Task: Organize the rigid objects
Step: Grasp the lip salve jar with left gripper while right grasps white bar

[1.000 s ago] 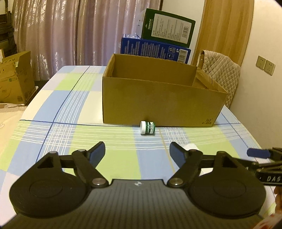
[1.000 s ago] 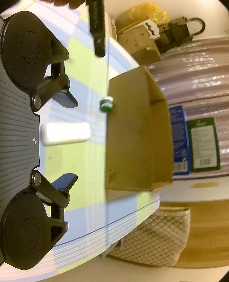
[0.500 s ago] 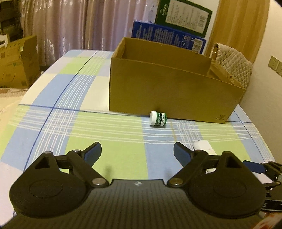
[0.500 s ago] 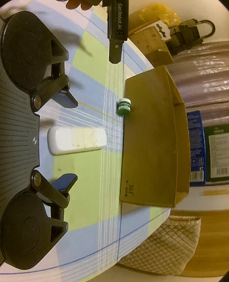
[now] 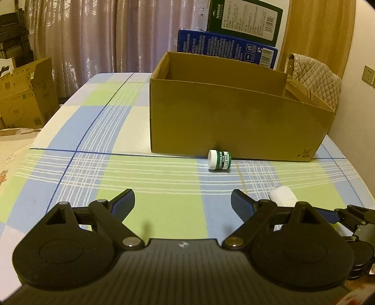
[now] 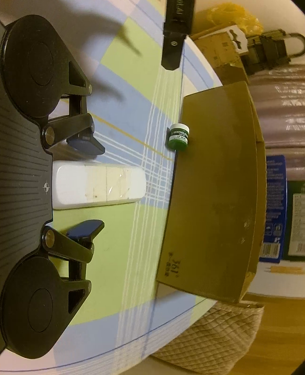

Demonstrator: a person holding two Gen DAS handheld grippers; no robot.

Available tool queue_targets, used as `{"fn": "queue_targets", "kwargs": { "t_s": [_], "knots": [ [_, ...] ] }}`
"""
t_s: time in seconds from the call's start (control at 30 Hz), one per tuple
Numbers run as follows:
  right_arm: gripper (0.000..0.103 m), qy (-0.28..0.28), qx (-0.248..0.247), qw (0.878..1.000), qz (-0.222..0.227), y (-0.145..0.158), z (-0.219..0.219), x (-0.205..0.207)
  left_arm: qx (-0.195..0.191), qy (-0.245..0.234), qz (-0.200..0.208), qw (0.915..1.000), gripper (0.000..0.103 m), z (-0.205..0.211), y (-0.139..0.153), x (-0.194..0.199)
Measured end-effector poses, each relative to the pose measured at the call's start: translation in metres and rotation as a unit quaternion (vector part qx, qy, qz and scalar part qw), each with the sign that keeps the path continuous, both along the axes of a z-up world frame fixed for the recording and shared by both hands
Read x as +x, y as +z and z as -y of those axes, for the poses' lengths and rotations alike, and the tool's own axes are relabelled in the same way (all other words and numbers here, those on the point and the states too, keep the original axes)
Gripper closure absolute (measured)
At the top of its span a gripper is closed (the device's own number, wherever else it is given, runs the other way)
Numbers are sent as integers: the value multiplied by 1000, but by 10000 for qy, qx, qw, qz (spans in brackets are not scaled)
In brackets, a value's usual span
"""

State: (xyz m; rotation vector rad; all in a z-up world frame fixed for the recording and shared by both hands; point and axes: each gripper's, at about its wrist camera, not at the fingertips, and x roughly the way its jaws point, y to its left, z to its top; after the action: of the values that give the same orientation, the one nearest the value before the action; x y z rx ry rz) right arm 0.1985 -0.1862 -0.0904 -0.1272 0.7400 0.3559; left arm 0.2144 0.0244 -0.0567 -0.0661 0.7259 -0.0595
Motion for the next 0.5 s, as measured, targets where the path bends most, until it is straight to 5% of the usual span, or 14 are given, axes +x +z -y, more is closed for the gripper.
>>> {"fn": "queue_targets", "kwargs": {
  "t_s": [0.2, 0.3, 0.5],
  "knots": [
    [47, -32, -12, 10000, 70, -3, -2, 0, -83, -135, 143, 9998, 16, 4, 1, -2],
    [66, 1, -19, 10000, 72, 0, -3, -1, -79, -235, 148, 9996, 16, 7, 1, -2],
    [66, -13, -38, 10000, 45, 2, -3, -3, -197, -318, 131, 9992, 17, 7, 0, -2]
  ]
}}
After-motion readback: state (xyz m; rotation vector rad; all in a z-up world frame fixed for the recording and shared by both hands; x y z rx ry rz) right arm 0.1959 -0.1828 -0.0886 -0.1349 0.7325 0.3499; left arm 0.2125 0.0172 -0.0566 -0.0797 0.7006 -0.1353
